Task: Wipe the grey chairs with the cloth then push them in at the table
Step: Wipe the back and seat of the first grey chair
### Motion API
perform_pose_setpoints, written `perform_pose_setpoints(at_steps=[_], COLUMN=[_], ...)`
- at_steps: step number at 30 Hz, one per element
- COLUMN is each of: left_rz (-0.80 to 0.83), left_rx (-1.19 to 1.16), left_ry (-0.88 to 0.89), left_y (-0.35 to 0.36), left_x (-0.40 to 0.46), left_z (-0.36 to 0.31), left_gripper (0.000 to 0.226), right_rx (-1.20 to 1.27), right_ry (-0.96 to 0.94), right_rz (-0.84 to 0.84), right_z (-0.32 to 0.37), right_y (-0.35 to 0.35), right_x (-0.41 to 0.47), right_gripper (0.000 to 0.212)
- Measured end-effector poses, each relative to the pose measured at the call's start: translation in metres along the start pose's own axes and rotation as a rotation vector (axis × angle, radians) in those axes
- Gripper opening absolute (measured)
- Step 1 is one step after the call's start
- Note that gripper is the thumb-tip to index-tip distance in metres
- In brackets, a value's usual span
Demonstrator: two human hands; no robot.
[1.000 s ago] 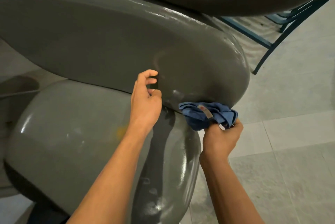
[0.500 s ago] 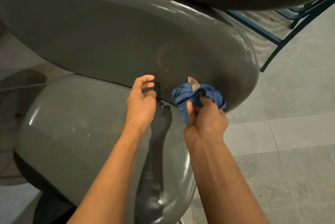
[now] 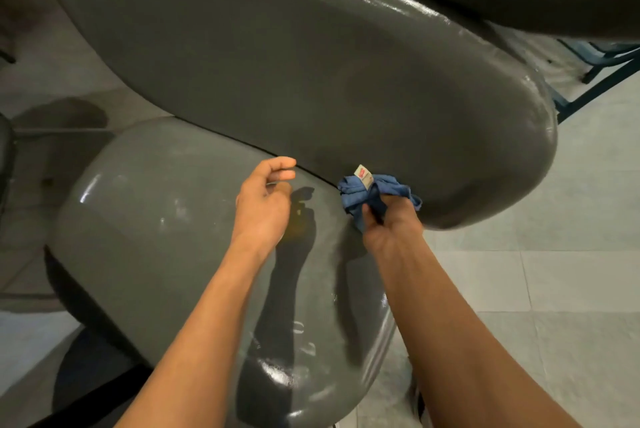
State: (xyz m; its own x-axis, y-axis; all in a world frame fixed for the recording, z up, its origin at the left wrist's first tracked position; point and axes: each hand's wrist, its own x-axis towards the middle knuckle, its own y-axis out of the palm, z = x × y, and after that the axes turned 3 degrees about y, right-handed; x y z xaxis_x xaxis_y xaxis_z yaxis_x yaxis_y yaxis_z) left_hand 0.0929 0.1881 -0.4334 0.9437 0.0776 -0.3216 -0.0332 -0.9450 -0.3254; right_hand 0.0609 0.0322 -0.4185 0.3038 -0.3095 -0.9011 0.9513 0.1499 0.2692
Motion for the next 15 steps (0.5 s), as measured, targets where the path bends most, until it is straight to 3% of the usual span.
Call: perform_pose_setpoints(at_steps=[5,8,11,15], left_rz=[-0.017,-0.024,-0.029,-0.016], left_rx=[-0.013,-0.027,-0.042,-0.064], left_ry=[-0.027,-0.020,-0.015,0.003], left_y=[-0.012,-0.017,-0.017,-0.013], left_x=[0.000,-0.001,-0.001,-0.002], left_z=[0.013,0.014,0.010,0.001], left_gripper=[0.049,0.047,0.047,0.049], right_rx=[-0.041,-0.174,-0.034,-0.005], right_ry=[0.062,-0.037,-0.267,-0.198], right_rz=[0.111,0.160,0.041,-0.078], right_z=[0.001,0.018,0.024,0.014], right_y=[0.005,0.011,0.015,0.018], right_x=[0.003,-0.023,-0.048,-0.044], right_gripper=[0.028,0.019,0.019,0.027])
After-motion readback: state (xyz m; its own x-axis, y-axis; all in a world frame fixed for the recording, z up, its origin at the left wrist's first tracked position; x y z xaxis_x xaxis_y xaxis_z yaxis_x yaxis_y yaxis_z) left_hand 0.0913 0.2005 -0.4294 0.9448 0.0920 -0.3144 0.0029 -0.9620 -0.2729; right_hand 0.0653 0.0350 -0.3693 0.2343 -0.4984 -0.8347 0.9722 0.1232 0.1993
